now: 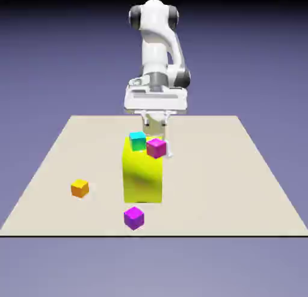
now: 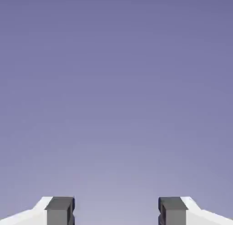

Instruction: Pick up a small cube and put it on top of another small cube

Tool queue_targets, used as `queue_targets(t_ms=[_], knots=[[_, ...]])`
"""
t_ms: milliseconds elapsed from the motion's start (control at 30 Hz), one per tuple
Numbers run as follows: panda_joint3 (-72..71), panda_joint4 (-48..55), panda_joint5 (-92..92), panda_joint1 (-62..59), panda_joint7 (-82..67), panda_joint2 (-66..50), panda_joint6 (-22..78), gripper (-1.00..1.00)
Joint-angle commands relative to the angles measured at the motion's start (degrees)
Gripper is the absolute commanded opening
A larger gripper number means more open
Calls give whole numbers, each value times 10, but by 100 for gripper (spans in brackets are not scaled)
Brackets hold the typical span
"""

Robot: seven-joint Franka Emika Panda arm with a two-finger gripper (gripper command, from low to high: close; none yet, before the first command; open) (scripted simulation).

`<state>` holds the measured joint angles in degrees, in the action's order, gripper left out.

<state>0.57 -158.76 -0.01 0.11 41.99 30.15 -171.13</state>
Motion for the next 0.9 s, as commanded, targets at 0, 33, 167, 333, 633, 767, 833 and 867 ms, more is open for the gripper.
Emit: queue_targets(t_ms=[0,33,167,333,633,767,833,867], knots=[[5,19,0,-5,-4,-21,24,0],[9,37,0,-10,-8,-42,48,0],[28,111,-1,-29,-23,-125,143,0],[52,204,-1,-53,-42,-228,262,0],[94,371,-2,-97,-77,-415,477,0],[113,445,-2,-116,-92,-498,572,0],[122,483,-2,-125,-100,-540,620,0],[127,501,-2,-130,-104,-561,644,0]])
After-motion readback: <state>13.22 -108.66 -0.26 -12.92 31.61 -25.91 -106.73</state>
